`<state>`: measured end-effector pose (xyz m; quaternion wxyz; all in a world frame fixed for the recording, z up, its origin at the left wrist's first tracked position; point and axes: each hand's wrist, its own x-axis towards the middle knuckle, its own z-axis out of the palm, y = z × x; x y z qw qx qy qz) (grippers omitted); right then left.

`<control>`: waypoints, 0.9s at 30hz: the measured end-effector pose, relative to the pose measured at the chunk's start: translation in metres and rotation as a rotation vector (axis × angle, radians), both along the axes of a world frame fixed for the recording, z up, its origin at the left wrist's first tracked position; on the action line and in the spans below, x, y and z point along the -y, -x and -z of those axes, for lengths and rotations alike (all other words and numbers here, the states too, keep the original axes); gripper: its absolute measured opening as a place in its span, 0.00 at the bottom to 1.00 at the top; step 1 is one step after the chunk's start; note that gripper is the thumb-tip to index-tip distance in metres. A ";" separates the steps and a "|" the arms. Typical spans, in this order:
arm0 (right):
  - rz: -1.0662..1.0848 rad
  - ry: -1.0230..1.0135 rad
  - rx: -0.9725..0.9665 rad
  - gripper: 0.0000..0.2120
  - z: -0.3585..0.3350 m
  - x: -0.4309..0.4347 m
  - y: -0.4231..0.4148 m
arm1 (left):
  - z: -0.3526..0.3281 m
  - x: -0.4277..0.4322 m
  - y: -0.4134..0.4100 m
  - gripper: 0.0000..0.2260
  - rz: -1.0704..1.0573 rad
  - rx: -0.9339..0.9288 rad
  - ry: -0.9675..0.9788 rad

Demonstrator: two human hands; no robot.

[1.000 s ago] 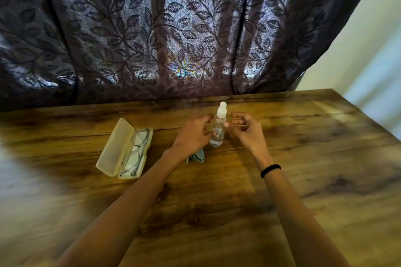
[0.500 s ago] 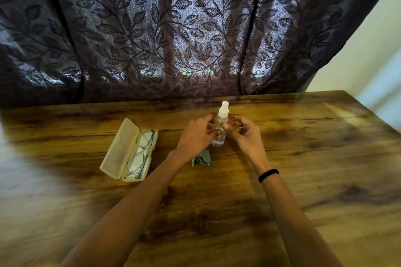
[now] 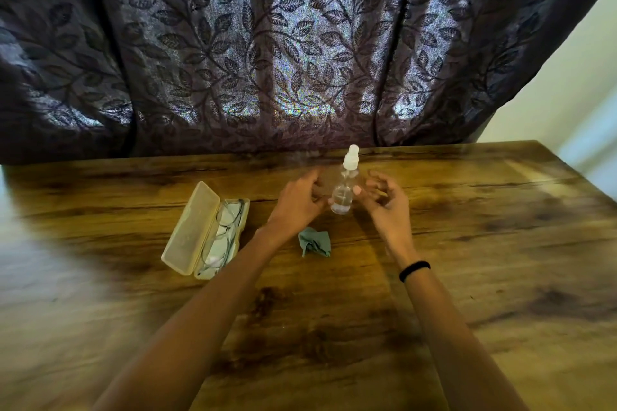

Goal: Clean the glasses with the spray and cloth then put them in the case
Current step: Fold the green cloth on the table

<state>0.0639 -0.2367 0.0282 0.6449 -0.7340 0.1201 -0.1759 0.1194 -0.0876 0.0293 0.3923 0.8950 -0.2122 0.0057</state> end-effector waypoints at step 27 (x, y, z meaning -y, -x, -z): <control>-0.270 0.105 -0.303 0.03 0.022 -0.025 0.028 | 0.008 -0.058 0.054 0.02 -0.120 -0.546 0.220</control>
